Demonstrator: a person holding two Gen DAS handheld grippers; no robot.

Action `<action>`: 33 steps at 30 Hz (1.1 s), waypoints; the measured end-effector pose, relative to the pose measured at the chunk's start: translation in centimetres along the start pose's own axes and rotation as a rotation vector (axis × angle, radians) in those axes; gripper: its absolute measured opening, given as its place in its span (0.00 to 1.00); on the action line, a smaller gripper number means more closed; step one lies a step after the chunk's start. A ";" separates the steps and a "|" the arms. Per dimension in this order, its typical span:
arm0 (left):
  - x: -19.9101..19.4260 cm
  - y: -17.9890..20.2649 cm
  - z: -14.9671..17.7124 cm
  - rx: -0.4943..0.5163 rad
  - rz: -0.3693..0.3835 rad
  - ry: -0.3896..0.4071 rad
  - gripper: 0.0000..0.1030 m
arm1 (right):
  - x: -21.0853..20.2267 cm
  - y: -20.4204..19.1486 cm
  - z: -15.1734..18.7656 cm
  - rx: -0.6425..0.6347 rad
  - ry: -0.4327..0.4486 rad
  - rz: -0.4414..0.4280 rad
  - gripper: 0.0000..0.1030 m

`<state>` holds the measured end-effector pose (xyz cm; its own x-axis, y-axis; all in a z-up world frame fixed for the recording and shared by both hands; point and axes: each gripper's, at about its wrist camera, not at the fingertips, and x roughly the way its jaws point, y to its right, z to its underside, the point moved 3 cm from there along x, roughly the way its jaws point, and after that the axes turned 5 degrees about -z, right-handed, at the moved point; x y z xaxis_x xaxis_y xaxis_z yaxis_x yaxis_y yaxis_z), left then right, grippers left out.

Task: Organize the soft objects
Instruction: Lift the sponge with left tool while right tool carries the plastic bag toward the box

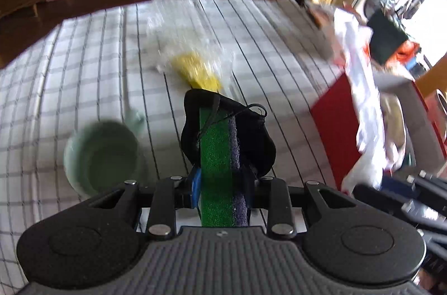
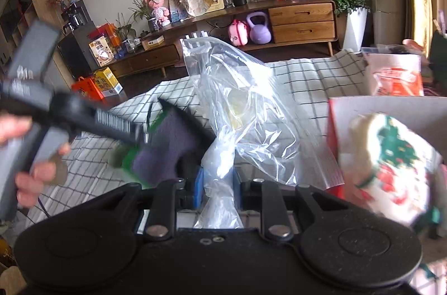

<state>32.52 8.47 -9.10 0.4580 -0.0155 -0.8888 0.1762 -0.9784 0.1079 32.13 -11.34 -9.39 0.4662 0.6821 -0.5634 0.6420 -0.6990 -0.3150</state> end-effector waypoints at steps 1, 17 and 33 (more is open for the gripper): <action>0.3 0.2 0.9 0.001 0.011 -0.011 0.28 | -0.4 0.1 0.3 -0.001 -0.002 0.003 0.21; -1.0 -0.9 6.0 -0.020 0.068 0.009 0.27 | -5.0 2.1 3.9 0.045 0.019 0.010 0.21; -1.0 -0.7 11.3 0.062 0.039 0.125 0.69 | -6.0 2.9 5.9 0.069 0.013 0.005 0.21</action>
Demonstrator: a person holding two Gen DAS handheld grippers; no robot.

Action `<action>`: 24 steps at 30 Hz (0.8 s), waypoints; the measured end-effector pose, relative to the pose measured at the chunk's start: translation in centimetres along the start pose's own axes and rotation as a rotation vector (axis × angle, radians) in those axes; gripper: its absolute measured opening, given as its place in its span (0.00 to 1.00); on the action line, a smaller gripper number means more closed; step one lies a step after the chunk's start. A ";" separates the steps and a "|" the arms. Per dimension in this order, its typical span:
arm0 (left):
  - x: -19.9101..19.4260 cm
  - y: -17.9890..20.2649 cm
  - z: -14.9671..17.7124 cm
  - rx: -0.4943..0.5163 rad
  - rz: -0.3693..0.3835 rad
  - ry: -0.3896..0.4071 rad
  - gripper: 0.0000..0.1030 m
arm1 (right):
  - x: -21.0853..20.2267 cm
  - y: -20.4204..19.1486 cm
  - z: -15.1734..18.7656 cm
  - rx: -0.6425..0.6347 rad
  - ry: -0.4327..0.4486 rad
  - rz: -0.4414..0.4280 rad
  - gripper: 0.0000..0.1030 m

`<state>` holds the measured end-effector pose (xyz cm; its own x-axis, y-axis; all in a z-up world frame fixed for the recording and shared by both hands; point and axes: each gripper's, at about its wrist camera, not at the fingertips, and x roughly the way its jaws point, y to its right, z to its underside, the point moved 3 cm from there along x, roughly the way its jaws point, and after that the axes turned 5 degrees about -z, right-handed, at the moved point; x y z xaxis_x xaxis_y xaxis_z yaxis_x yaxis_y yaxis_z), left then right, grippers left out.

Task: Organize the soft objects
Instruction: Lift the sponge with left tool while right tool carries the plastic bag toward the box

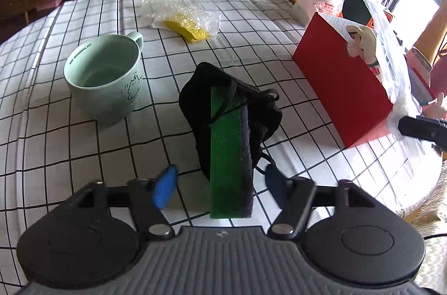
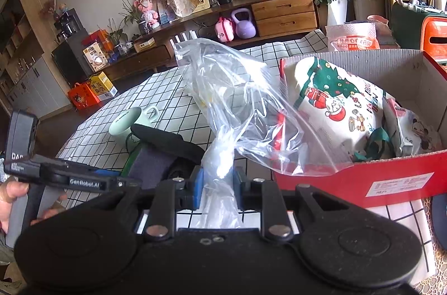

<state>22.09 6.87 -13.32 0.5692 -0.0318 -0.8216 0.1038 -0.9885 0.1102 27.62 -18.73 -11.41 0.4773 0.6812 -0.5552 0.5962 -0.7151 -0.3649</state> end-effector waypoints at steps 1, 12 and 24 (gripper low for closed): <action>0.0 0.1 0.3 0.012 -0.009 0.006 0.69 | 0.0 0.0 0.0 0.002 0.000 0.000 0.21; 0.1 1.8 2.0 0.076 -0.094 0.055 0.50 | -0.1 -0.2 0.1 0.001 0.000 0.008 0.21; -1.5 2.6 1.0 0.127 -0.089 0.089 0.29 | -1.0 0.0 0.1 0.008 0.005 0.019 0.21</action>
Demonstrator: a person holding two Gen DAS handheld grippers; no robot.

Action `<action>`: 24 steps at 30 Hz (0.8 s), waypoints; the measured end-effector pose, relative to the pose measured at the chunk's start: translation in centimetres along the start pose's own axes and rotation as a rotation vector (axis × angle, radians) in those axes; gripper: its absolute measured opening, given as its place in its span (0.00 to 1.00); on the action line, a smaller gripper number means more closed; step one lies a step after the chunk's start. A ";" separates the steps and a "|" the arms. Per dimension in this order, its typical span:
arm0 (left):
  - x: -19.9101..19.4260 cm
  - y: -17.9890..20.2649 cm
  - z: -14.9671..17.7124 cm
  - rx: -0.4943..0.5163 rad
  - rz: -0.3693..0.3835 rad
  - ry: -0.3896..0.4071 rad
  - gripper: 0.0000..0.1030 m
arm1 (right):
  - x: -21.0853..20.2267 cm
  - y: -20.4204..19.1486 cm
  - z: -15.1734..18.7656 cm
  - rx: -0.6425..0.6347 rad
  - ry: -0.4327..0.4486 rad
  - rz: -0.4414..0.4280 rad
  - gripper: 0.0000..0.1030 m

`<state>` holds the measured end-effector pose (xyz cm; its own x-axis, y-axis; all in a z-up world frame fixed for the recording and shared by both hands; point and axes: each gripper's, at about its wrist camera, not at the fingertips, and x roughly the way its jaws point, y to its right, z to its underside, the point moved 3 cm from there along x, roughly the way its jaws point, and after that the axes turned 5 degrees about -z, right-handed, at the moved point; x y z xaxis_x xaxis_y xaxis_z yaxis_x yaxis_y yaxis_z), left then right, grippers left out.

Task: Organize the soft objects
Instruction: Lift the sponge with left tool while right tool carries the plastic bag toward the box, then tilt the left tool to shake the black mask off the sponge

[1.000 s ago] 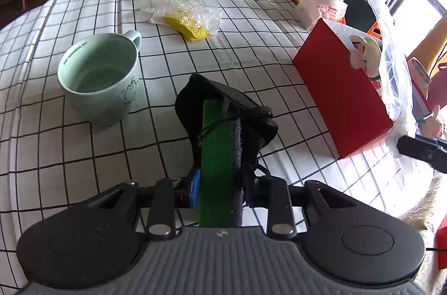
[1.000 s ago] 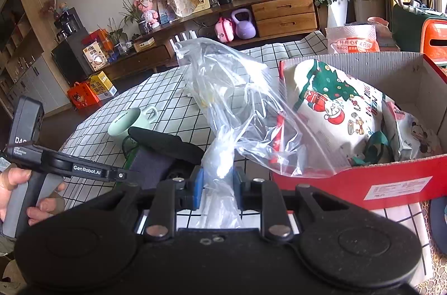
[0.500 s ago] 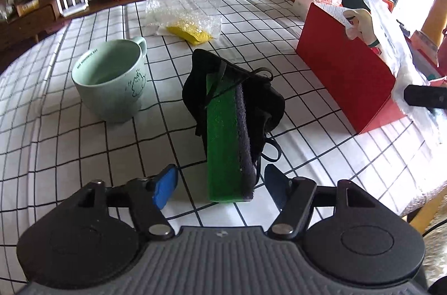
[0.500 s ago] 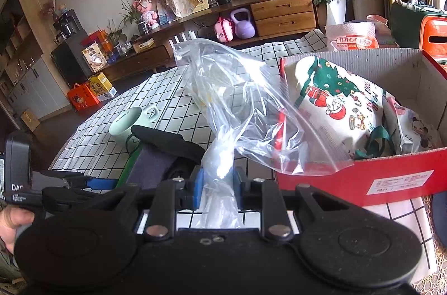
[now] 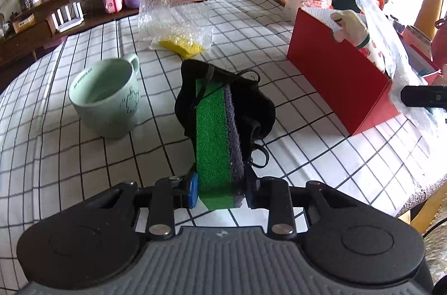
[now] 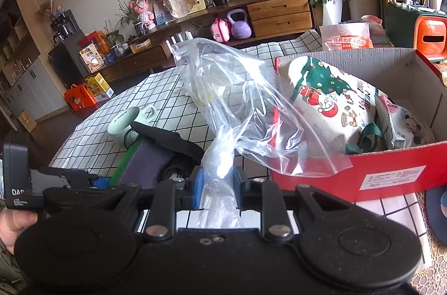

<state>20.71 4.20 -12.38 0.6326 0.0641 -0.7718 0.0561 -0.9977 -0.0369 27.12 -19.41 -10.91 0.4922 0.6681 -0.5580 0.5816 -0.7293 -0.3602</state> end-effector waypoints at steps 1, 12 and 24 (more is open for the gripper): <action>-0.5 -0.1 -0.4 0.004 0.007 0.009 0.29 | -0.2 0.0 -0.1 -0.001 0.003 0.002 0.21; -3.7 -4.1 -4.3 -0.357 0.275 -0.111 0.28 | -3.9 0.3 -1.4 -0.012 0.062 0.017 0.21; -1.1 -1.1 0.0 -0.401 0.362 -0.330 0.28 | -6.2 2.1 -2.3 0.027 0.107 0.047 0.21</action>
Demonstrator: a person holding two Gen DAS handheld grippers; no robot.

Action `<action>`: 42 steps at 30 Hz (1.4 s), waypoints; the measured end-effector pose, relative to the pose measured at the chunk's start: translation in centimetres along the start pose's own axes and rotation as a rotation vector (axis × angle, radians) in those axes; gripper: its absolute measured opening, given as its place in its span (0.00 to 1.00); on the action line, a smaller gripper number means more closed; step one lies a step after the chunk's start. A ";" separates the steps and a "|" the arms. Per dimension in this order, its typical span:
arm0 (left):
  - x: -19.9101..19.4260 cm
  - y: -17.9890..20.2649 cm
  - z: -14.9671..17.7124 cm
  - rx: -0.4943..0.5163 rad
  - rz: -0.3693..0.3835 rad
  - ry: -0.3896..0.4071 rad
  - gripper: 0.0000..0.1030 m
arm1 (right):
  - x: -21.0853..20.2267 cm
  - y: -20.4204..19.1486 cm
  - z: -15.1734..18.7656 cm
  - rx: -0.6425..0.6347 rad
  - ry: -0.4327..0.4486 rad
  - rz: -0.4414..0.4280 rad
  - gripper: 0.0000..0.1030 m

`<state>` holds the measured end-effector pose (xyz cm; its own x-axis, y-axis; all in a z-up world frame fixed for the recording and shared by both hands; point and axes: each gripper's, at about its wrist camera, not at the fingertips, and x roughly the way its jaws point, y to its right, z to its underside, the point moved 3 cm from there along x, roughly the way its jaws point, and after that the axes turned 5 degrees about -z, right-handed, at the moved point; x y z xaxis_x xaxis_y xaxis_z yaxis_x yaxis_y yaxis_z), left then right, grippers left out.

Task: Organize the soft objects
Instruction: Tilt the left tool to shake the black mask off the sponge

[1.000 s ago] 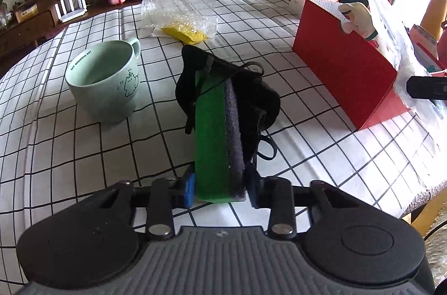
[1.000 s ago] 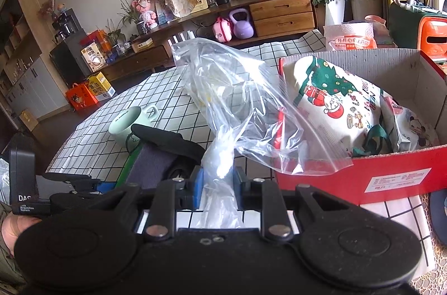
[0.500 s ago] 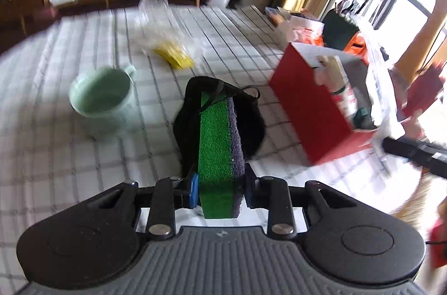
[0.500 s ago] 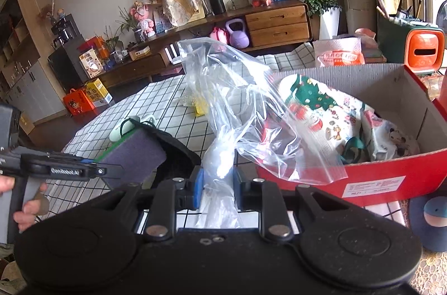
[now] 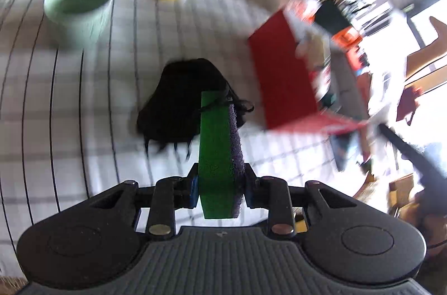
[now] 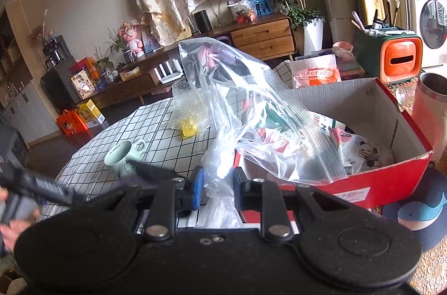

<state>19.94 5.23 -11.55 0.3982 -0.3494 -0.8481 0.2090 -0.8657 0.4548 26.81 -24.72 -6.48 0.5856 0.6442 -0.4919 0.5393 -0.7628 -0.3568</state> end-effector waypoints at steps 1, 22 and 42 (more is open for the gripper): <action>0.9 -0.5 0.8 -0.010 -0.004 -0.024 0.28 | -0.1 0.1 0.1 0.000 0.000 0.003 0.21; -7.1 1.1 -2.3 -0.076 0.253 0.165 0.28 | -0.6 0.1 0.9 0.001 0.004 0.020 0.21; 3.1 -2.8 3.5 -0.050 0.080 -0.101 0.28 | 0.3 -0.7 0.5 -0.023 -0.006 0.013 0.21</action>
<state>17.45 5.29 -16.35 0.3244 -0.4534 -0.8302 0.2252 -0.8154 0.5333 26.30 -23.98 -6.80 0.5892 0.6341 -0.5008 0.5458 -0.7694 -0.3320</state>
